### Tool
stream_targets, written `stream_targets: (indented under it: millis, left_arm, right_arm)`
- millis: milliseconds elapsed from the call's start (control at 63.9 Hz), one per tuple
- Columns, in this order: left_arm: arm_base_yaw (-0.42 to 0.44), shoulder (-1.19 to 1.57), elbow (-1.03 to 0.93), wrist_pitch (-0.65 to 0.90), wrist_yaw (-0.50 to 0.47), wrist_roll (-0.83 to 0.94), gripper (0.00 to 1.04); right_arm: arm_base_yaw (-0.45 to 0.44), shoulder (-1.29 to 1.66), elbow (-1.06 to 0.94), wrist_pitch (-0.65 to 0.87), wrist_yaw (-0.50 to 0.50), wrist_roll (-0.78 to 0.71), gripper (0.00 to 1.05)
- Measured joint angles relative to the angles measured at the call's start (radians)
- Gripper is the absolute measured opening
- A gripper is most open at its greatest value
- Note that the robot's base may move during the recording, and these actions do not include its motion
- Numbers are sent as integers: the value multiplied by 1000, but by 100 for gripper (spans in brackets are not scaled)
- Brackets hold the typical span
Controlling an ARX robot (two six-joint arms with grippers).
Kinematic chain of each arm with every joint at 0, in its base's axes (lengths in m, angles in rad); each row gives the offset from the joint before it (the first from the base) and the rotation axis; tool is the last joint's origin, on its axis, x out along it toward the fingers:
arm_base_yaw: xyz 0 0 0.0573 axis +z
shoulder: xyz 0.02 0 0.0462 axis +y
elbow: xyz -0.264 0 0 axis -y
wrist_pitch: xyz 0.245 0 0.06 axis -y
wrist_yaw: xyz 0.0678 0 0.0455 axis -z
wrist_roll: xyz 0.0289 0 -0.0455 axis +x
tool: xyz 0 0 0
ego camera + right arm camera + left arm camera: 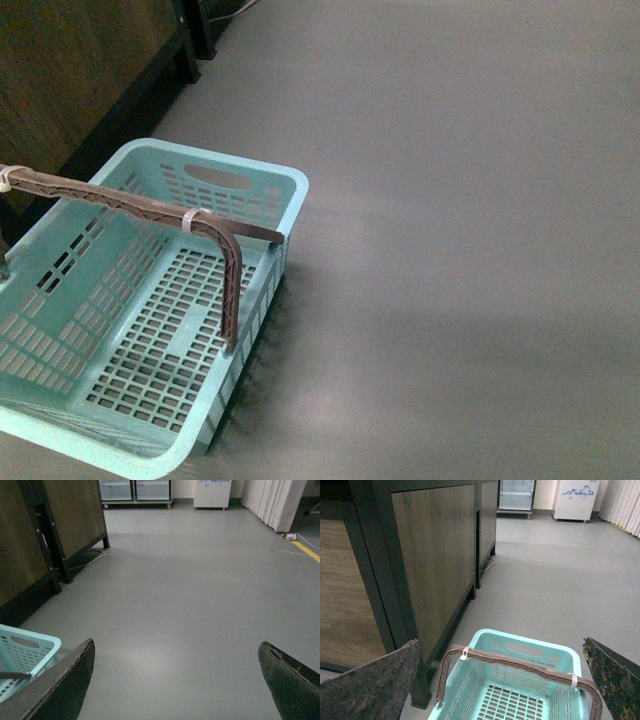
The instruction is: Pick lemon and mango into basket
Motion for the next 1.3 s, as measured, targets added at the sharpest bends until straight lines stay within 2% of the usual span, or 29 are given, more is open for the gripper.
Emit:
stream_targets:
  millis: [407,423,454,470,485,532,611,705,814,924,1112,1300]
  left_arm:
    - [0,0,0,0,0,0,98]
    - [-3,5,2,-6,-13,-10,98]
    - [-42,58,47,-127,-121,-85,98]
    - [-55,81,62,-165,-137,-98,98]
    - [-81,131,94,-233,-212,-164,98]
    - [-134,251,151,-358,-307,-282,98]
    - [-186,364,174,-377,-336,-457,98]
    - [-227,497,212,-294,-272,-629,98]
    - [-217,702,261,-154,-152,-827,98]
    - [-206,947,309,8,-101,-950,98]
    - [-204,1379,429,302,-26,-1015,98]
    - [-175,1670,525,396,-51,-1077,98]
  right_arm:
    - [0,0,0,0,0,0,96]
    - [0,0,0,0,0,0,96]
    - [0,0,0,0,0,0,96]
    - [0,0,0,0,0,0,96]
    - [0,0,0,0,2,0,96]
    - [0,0,0,0,1,0,96]
    - [0,0,0,0,3,0,96]
    - [0,0,0,0,3,0,96]
    - [0,0,0,0,3,0,96]
    - [0,0,0,0,3,0,96]
    - [0,0,0,0,3,0,96]
    - [0,0,0,0,3,0,96]
